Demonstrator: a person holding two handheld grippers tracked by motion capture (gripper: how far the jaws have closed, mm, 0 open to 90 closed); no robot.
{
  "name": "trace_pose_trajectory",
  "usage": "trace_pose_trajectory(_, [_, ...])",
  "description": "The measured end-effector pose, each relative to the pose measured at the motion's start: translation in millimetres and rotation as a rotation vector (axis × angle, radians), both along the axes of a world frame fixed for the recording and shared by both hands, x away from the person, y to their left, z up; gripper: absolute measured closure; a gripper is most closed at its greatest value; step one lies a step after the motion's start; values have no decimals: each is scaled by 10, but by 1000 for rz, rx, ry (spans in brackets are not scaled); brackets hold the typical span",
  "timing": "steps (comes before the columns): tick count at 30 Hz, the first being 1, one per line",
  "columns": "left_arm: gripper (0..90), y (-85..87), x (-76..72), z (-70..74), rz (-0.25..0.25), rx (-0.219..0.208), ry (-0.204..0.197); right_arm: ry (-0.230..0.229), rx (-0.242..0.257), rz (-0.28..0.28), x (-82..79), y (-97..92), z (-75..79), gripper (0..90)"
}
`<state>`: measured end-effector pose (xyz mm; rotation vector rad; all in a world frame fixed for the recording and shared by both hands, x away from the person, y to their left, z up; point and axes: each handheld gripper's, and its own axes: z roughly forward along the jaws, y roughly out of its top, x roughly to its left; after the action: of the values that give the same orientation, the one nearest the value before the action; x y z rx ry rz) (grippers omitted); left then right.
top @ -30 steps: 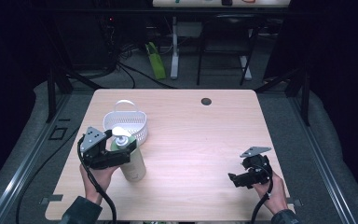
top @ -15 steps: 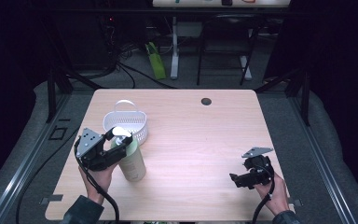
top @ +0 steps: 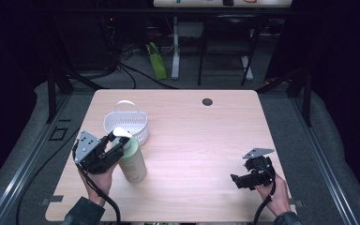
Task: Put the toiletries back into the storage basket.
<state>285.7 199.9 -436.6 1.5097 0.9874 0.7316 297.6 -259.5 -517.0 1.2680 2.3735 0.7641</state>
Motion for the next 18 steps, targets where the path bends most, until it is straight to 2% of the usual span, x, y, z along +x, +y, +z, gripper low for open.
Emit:
trace_pose_trajectory(9, [669, -16, -6, 12, -9, 2, -22, 0, 3, -2, 0, -3, 1, 61])
trace_pose_trajectory(18, [672, -10, 3, 10, -20, -11, -26, -3, 2, -4, -2, -5, 6, 64])
